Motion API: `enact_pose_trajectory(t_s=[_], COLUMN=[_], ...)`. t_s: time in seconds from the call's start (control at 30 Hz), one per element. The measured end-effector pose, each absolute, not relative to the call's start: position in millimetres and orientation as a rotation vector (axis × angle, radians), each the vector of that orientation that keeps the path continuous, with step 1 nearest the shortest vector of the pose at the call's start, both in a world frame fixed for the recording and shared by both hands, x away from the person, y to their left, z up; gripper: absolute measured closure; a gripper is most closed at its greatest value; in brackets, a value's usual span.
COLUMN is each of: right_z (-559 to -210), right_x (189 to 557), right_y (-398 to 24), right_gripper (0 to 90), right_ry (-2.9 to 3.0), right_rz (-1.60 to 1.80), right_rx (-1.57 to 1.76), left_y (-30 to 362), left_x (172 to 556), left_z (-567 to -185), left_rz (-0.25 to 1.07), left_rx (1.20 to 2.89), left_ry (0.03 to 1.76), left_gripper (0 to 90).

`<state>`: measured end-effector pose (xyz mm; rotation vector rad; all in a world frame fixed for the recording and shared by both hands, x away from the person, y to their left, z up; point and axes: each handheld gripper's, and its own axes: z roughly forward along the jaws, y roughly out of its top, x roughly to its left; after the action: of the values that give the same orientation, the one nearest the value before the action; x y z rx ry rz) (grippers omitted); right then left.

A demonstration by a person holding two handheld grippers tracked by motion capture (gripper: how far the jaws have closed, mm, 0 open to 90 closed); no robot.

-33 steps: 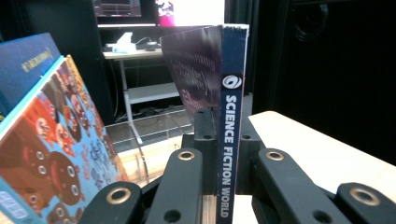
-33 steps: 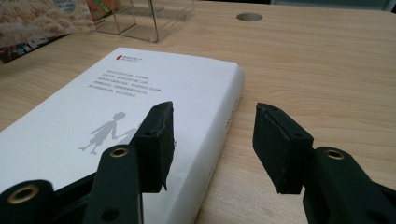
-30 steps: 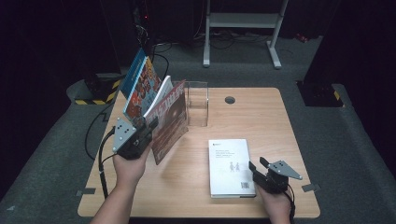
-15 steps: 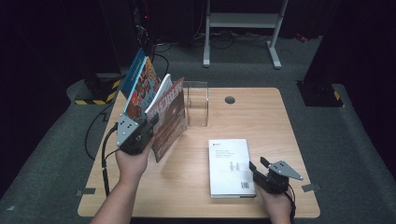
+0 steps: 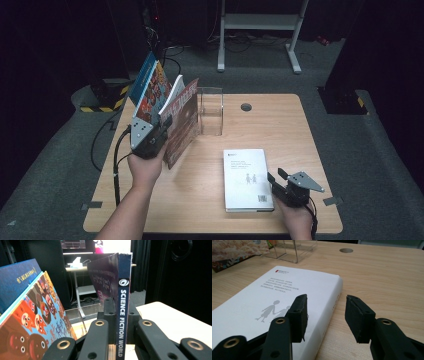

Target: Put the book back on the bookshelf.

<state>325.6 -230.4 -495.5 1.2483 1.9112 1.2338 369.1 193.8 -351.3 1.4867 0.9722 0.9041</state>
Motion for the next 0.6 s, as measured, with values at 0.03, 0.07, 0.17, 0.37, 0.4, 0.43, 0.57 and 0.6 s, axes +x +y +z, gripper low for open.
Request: enact_pose_trajectory(t_s=[0.03,0.07,0.17,0.37,0.4,0.43,0.57,0.6], right_z=[-494.3,-494.3,-494.0,-493.2,-493.5,-493.5,-494.9,-494.9], right_x=[325.0,325.0,323.9,321.1,321.1,321.1,321.6,321.6], right_y=[-231.1,-231.1,-231.7,-233.4,-233.6,-233.6,-233.2,-233.2], right_gripper=[52.9,52.9,54.1,52.4,52.2,52.2,52.3,52.3], right_ry=[1.901,1.901,1.897,1.872,1.874,1.874,1.875,1.875], right_rz=[1.236,1.236,1.245,1.255,1.254,1.254,1.256,1.256], right_rx=[1.245,1.245,1.244,1.228,1.226,1.226,1.220,1.220], left_y=[193.6,193.6,193.1,193.2,192.8,192.4,191.3,191.3], left_x=[371.6,371.6,374.6,381.9,382.8,383.9,389.0,389.0], left_z=[-350.2,-350.2,-349.0,-350.2,-350.4,-350.5,-349.7,-349.7], left_rz=[0.907,0.907,0.909,0.893,0.898,0.903,0.914,0.914], left_rx=[1.486,1.486,1.486,1.474,1.475,1.476,1.465,1.465], left_ry=[0.977,0.977,0.980,0.994,0.996,0.997,1.002,1.002], left_gripper=[83.9,83.8,83.9,83.8,83.8,83.8,83.8,83.8])
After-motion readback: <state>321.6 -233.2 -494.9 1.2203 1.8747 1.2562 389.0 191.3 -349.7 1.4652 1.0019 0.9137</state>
